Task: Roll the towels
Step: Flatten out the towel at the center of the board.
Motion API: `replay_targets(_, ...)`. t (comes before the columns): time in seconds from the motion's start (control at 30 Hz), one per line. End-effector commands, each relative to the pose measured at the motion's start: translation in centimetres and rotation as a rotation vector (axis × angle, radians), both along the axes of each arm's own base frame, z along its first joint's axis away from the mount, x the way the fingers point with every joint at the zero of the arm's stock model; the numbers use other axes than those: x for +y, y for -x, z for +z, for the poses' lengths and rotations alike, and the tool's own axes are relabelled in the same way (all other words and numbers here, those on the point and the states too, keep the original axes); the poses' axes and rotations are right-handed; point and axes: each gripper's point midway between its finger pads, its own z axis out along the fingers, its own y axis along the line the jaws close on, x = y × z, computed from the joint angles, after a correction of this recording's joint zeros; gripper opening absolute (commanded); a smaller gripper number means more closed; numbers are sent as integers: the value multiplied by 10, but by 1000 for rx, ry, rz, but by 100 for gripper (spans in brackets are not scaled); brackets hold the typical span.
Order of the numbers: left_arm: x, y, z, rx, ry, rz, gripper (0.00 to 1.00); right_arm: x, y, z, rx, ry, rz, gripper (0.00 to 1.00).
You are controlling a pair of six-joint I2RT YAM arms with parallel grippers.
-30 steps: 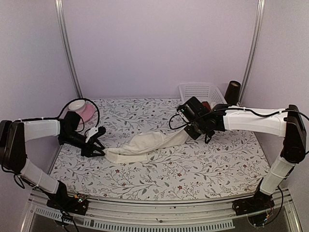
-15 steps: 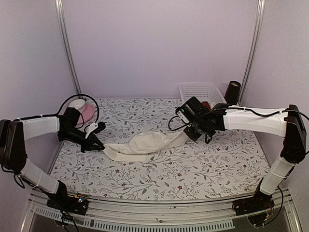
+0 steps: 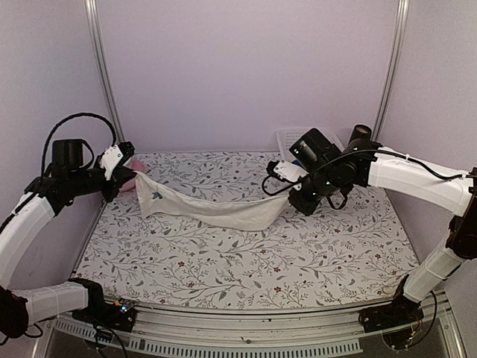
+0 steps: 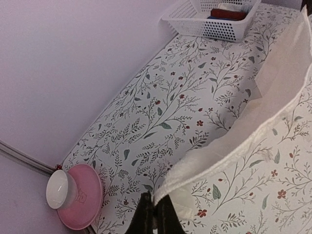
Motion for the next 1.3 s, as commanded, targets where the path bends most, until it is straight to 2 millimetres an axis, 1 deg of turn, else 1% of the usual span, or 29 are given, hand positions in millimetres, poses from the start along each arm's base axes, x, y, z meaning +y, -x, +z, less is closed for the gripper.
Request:
replay_targets(0.0,6,12,13,22,-17,16,0,16,30,4,79,15,153,2)
replay_targets(0.1,1,23,16,49,1,-15,0,25,34,21,46,-18,187,2)
replay_targets(0.17,2,25,19,54,7,-4,0,29,35,34,26,-51,206,2)
replay_targets(0.27,8,24,27,43,3,35,0,27,39,48,11,-65,213,2)
replay_targets(0.33,10,26,39,31,8,46,0,24,42,57,9,-69,217,2)
replay_targets(0.43,7,34,55,32,37,36,0,22,53,70,15,-95,239,2)
replay_targets(0.53,5,46,66,35,46,28,0,22,72,80,39,-134,297,2)
replay_targets(0.57,5,52,67,42,41,18,0,22,77,82,43,-142,313,2)
replay_targets(0.63,3,62,62,73,30,-4,0,21,88,90,47,-169,338,2)
replay_targets(0.67,4,67,60,84,24,-6,0,20,89,91,45,-172,341,2)
replay_targets(0.73,5,73,52,116,13,-2,0,19,89,92,40,-166,342,2)
replay_targets(0.8,8,76,43,143,3,15,0,20,84,91,26,-151,334,2)
replay_targets(0.87,12,72,35,152,-7,36,0,21,70,88,-7,-113,299,2)
replay_targets(0.93,16,61,25,153,-14,75,0,24,49,82,-42,-68,250,2)
replay_targets(0.97,20,54,18,159,-22,98,0,25,35,75,-52,-46,221,2)
replay_targets(1.0,23,47,10,167,-35,121,0,23,16,68,-66,-20,183,2)
replay_targets(1.03,28,38,0,175,-49,149,0,20,-8,61,-93,13,126,2)
replay_targets(1.07,32,29,-11,188,-67,175,0,14,-38,48,-109,51,51,2)
replay_targets(1.13,40,10,-43,243,-107,217,0,12,-79,28,-110,69,-16,2)
replay_targets(1.17,43,3,-58,271,-127,232,0,14,-96,18,-115,77,-25,2)
replay_targets(1.2,49,-5,-74,295,-148,260,0,19,-110,3,-106,88,-23,2)
replay_targets(1.27,60,-25,-93,299,-181,324,0,32,-133,-29,-74,116,8,2)
